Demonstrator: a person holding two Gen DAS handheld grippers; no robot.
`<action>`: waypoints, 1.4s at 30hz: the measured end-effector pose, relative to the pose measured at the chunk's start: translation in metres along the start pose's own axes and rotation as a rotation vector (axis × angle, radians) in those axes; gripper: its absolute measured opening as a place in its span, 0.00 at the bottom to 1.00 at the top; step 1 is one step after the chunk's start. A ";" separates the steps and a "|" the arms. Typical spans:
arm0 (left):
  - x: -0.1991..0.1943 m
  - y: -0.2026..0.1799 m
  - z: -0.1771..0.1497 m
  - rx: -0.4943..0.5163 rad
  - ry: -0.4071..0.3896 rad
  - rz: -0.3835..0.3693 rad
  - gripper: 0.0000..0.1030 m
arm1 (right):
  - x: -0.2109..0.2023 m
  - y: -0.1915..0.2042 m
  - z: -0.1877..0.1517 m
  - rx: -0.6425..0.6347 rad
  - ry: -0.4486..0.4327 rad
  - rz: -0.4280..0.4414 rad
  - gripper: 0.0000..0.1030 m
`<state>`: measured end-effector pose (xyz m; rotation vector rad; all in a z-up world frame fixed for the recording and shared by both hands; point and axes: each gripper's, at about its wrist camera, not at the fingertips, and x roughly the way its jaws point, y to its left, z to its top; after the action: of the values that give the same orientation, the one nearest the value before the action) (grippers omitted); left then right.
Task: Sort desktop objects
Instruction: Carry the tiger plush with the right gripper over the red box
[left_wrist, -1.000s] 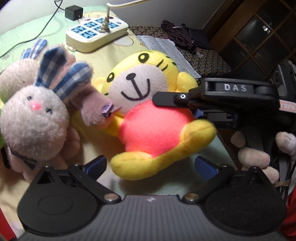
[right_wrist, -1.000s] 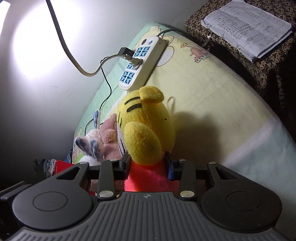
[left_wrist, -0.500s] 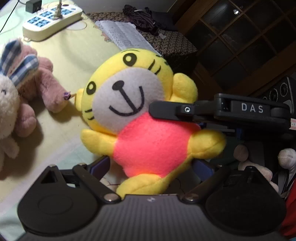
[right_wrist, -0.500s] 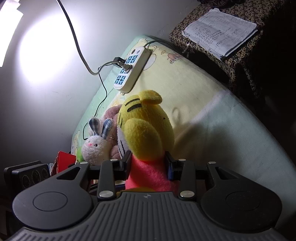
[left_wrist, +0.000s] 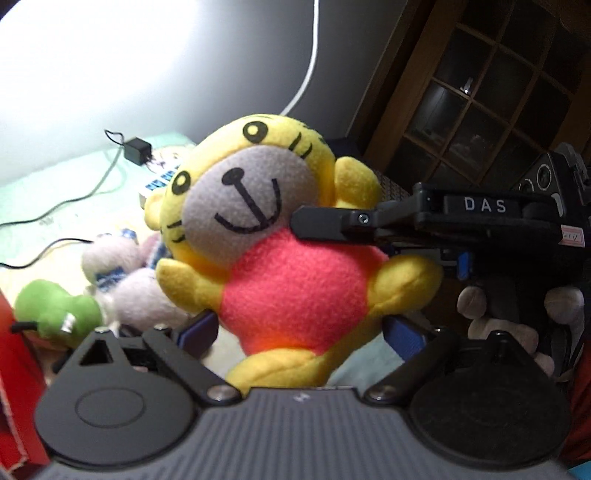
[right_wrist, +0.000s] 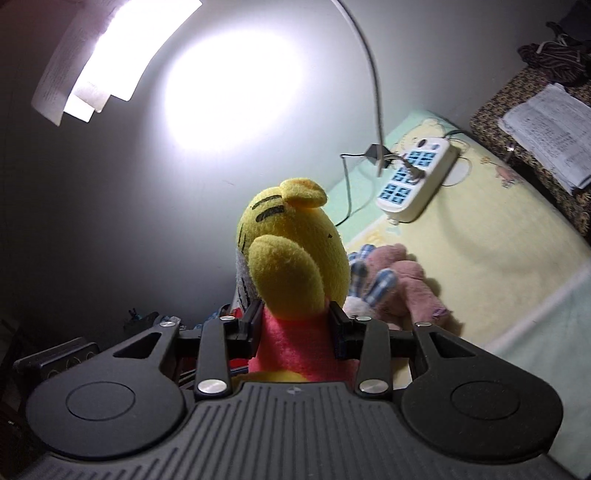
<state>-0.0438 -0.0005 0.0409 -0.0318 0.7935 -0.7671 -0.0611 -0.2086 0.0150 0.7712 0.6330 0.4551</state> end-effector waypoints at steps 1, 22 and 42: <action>-0.012 0.007 -0.001 0.002 -0.018 0.018 0.93 | 0.009 0.011 -0.002 -0.014 0.002 0.017 0.38; -0.131 0.163 -0.054 -0.096 -0.060 0.170 0.95 | 0.157 0.150 -0.082 -0.223 0.067 -0.080 0.38; -0.112 0.218 -0.090 -0.125 0.061 0.124 0.98 | 0.224 0.163 -0.128 -0.391 0.153 -0.365 0.36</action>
<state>-0.0202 0.2527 -0.0180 -0.0704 0.8926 -0.6031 -0.0087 0.0911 -0.0121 0.2416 0.7805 0.2886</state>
